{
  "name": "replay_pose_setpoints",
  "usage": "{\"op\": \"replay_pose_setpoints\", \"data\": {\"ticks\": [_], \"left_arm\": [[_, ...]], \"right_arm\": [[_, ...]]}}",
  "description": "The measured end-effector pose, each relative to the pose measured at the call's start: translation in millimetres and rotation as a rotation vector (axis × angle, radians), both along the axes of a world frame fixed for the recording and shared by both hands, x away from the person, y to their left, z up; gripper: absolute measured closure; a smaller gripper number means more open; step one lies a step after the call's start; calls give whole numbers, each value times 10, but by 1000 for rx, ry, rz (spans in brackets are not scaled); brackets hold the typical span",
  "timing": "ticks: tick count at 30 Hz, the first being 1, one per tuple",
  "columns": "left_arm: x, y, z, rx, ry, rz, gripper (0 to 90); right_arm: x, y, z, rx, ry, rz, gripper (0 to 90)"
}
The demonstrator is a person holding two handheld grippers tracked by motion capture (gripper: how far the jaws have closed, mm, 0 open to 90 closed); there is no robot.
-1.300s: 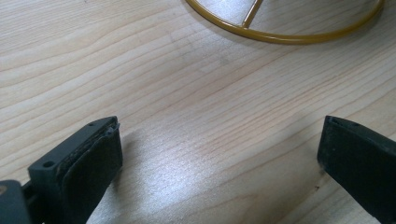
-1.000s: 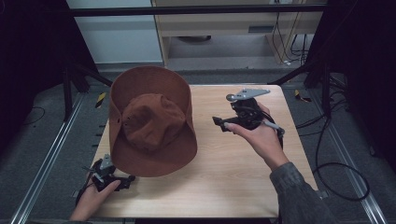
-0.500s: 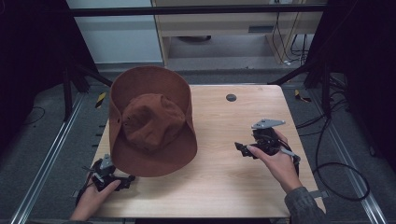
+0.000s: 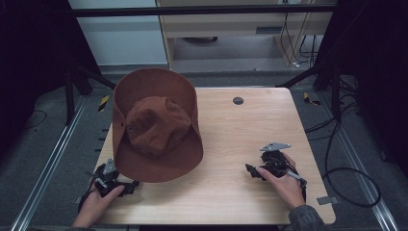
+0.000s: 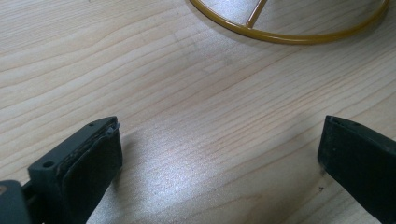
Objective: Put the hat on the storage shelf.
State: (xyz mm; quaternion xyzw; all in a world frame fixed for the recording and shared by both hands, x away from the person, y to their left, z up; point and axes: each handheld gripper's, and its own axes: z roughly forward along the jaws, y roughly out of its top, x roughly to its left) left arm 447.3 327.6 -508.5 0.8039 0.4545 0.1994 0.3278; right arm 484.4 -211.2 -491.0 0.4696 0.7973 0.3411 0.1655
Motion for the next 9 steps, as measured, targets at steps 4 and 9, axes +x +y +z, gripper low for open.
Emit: {"op": "replay_pose_setpoints", "data": {"ticks": [4, 9], "left_arm": [[1, -1, 0, 0, 0, 1, 0], [5, -6, -2, -5, -1, 6, 0]], "right_arm": [[-7, -14, -122, -21, 1, -34, 104], [-42, 2, -181, -42, -49, -44, 81]]}}
